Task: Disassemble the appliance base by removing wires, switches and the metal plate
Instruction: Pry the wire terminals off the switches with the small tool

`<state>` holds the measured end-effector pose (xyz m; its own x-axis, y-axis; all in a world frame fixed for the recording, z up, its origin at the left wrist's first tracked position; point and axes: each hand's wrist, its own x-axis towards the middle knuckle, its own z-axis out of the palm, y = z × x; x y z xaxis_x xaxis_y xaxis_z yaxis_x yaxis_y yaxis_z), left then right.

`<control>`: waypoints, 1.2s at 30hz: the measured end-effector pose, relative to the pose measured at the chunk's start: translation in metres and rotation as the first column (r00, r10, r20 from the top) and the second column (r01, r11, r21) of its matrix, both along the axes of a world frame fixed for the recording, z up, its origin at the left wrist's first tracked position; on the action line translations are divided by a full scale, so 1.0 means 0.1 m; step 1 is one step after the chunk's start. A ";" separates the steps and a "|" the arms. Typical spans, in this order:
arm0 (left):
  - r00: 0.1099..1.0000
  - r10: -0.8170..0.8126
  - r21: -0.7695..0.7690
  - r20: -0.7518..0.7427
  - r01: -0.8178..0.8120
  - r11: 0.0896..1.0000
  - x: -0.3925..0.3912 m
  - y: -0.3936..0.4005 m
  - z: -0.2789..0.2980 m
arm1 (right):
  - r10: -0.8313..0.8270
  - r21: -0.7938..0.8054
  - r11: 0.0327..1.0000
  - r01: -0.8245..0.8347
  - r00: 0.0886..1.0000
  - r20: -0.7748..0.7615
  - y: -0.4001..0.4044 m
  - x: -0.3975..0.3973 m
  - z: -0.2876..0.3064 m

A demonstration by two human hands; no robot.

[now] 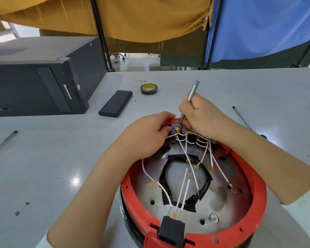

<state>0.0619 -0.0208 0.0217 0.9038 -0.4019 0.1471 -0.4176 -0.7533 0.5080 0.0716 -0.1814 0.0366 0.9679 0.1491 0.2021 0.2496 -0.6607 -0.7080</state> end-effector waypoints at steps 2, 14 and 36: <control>1.000 -0.002 0.010 0.012 0.002 1.000 0.00 0.00 0.00 | -0.011 -0.031 0.999 0.009 0.999 -0.046 0.03 0.06 0.04; 1.000 -0.002 0.020 0.023 0.002 1.000 -0.01 0.00 0.00 | -0.014 0.068 0.998 0.012 1.000 0.022 0.03 0.05 -0.01; 1.000 -0.008 0.032 0.030 0.007 0.999 -0.01 -0.01 0.01 | -0.015 -0.266 0.963 0.030 0.998 0.061 0.17 0.10 0.06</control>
<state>0.0605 -0.0219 0.0228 0.8960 -0.4136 0.1613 -0.4382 -0.7658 0.4706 0.0819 -0.1648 0.0423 0.9594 0.1836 0.2141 0.2681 -0.8296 -0.4899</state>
